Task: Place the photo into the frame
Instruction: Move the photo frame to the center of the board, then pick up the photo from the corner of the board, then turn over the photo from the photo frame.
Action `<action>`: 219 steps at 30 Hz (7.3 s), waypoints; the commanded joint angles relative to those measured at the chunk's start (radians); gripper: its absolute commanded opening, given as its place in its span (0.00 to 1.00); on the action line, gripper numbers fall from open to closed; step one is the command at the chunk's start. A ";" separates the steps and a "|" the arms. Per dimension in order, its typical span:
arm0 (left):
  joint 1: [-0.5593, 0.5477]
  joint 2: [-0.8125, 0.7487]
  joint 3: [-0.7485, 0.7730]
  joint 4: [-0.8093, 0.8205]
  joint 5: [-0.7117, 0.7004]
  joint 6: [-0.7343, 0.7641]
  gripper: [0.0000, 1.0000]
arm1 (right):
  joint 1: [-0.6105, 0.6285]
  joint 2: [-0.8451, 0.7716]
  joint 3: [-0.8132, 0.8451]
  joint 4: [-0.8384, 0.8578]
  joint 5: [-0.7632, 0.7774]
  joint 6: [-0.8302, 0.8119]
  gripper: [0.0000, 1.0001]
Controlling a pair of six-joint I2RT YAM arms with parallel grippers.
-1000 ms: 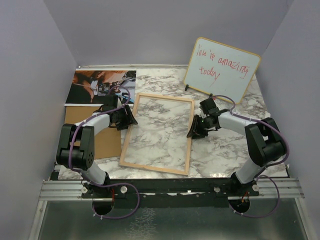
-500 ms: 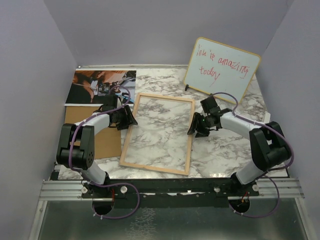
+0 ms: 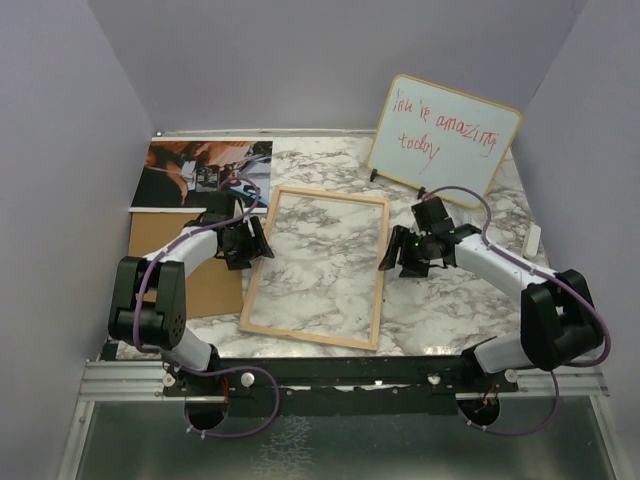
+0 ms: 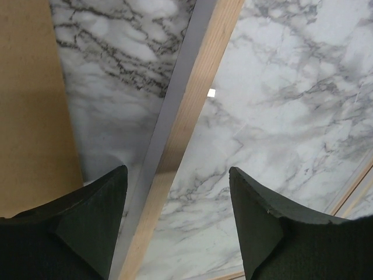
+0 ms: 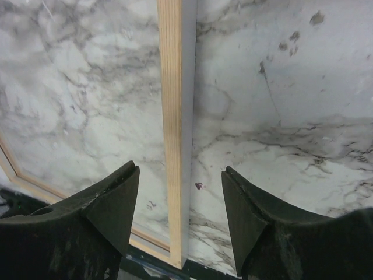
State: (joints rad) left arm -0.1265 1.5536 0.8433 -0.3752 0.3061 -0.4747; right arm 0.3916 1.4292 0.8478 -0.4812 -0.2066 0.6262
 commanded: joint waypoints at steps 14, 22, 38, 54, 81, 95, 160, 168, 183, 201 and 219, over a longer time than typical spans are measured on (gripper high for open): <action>-0.119 -0.065 -0.073 -0.046 0.143 -0.018 0.52 | 0.003 0.037 -0.076 0.085 -0.118 0.041 0.64; -0.167 -0.056 0.014 -0.106 -0.074 -0.033 0.54 | 0.003 0.015 -0.010 -0.013 0.119 0.089 0.64; -0.061 0.125 0.498 -0.196 -0.400 0.034 0.74 | 0.011 0.240 0.379 0.247 -0.151 0.063 0.63; 0.095 0.511 0.722 -0.083 -0.558 0.082 0.40 | 0.243 0.893 1.263 0.113 -0.013 0.313 0.54; 0.214 0.509 0.402 0.004 -0.260 -0.042 0.30 | 0.342 1.266 1.515 0.164 0.082 0.357 0.52; 0.212 0.467 0.346 0.009 -0.219 -0.035 0.30 | 0.331 1.341 1.579 0.060 0.129 0.394 0.53; 0.144 -0.417 0.201 -0.241 0.007 0.166 0.92 | 0.248 0.172 0.127 0.613 -0.124 0.285 0.00; -0.054 -0.415 0.182 -0.150 -0.036 0.257 0.90 | 0.122 0.045 0.031 0.382 -0.221 0.206 0.00; -0.393 -0.378 0.091 0.110 -0.052 0.481 0.87 | -0.020 0.131 0.113 0.148 -0.330 -0.023 0.00; -0.790 -0.179 0.072 0.268 -0.262 0.530 0.91 | -0.093 0.176 0.245 0.022 -0.524 0.134 0.01; -0.843 -0.174 -0.093 0.372 -0.704 0.547 0.78 | -0.134 0.159 0.315 -0.028 -0.671 0.201 0.01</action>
State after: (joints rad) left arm -0.9634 1.3949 0.7761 -0.0456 -0.2764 0.0692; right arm 0.2687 1.6054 1.1446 -0.4816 -0.8120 0.7952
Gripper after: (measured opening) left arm 0.855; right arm 0.006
